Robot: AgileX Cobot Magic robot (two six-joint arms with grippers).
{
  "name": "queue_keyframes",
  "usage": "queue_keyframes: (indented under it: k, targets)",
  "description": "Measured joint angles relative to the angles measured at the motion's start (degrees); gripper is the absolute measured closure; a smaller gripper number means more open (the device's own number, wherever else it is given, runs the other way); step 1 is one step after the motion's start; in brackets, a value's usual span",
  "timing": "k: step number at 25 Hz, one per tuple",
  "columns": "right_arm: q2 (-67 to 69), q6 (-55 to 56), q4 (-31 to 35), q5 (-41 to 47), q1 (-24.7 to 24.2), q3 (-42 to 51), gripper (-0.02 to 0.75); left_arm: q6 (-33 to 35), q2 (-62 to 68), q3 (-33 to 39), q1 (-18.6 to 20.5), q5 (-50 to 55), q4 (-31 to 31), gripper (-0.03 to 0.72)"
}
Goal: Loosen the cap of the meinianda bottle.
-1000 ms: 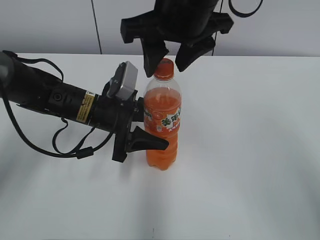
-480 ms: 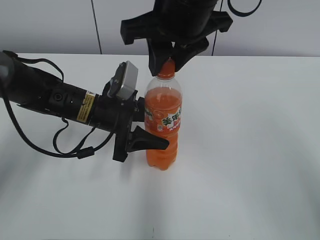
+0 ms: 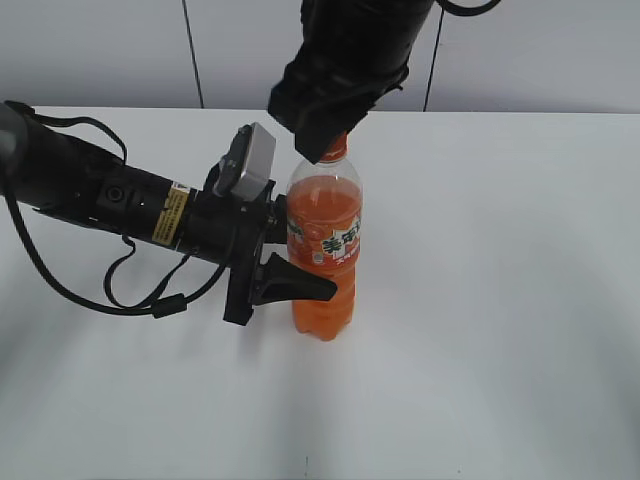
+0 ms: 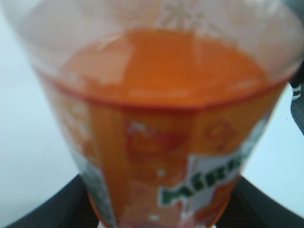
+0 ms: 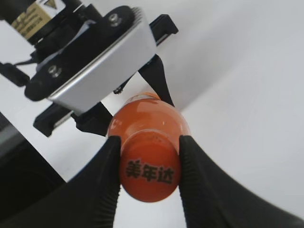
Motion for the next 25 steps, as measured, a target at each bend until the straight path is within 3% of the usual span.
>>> queue_keyframes:
  k: [7,11,21,25]
  targets:
    - [-0.10,-40.34,1.08,1.11,0.00,-0.05,0.455,0.54,0.00,0.00,0.00,-0.16,0.47,0.288]
    - [-0.10,-55.83,1.80,1.11,0.00,-0.05,0.447,0.61,0.00,0.00,0.00,-0.10,0.42,0.288]
    - [-0.10,-59.21,2.09,1.16,0.00,-0.05,0.447,0.61,0.00,0.00,0.00,-0.05,0.42,0.288]
    - [-0.10,-55.93,1.59,0.09,0.00,-0.05,0.346,0.39,0.00,0.00,0.00,0.01,0.29,0.288]
